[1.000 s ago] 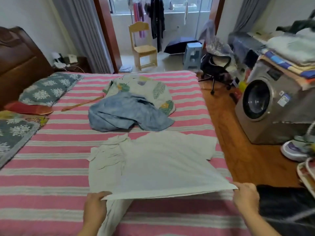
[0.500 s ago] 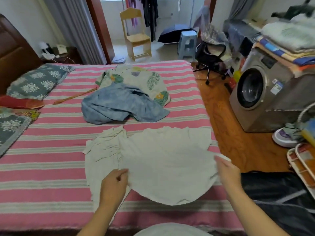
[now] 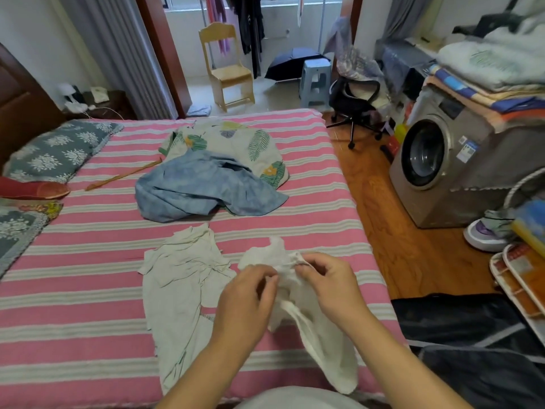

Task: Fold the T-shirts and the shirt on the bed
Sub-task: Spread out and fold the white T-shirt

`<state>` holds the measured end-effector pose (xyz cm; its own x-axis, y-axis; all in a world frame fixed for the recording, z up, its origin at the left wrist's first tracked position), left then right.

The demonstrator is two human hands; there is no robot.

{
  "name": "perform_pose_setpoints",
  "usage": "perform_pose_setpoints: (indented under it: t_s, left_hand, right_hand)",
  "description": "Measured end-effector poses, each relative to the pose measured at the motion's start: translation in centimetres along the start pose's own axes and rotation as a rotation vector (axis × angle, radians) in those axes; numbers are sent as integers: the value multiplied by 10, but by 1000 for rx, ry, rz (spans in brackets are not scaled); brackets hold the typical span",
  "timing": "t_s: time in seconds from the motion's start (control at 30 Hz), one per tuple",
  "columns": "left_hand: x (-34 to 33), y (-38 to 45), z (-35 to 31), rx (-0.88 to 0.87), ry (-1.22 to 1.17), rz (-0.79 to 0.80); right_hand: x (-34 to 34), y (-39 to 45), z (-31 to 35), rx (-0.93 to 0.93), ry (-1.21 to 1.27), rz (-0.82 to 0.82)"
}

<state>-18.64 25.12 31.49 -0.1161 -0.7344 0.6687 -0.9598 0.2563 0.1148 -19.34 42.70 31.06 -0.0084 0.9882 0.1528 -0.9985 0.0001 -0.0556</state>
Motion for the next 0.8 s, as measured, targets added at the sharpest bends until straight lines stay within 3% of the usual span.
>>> perform_pose_setpoints:
  t_s: [0.07, 0.3, 0.5, 0.63, 0.8]
  left_hand:
    - [3, 4, -4, -11, -88, -42]
    - [-4, 4, -17, 191, -337, -17]
    - [4, 10, -19, 303, -72, 55]
    - [2, 9, -20, 285, -39, 108]
    - [5, 4, -10, 390, -363, 148]
  right_hand:
    - [-3, -5, -4, -9, -7, 34]
    - [-8, -11, -10, -10, -183, 105]
    - [-24, -20, -11, -8, -409, 71]
    - [-26, -18, -14, -33, -387, 103]
    - [-25, -22, -14, -49, -244, 174]
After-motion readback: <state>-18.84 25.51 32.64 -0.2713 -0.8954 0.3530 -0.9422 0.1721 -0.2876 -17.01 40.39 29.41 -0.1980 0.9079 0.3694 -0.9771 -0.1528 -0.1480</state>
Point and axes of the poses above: each hand's wrist, its own y-axis towards the middle knuckle, its own x-axis out of the back of the hand, z = x × y, the point moved 3 cm from there along y, towards the middle knuckle, and after that the axes turned 7 degrees about z, right-handed, at the moved point
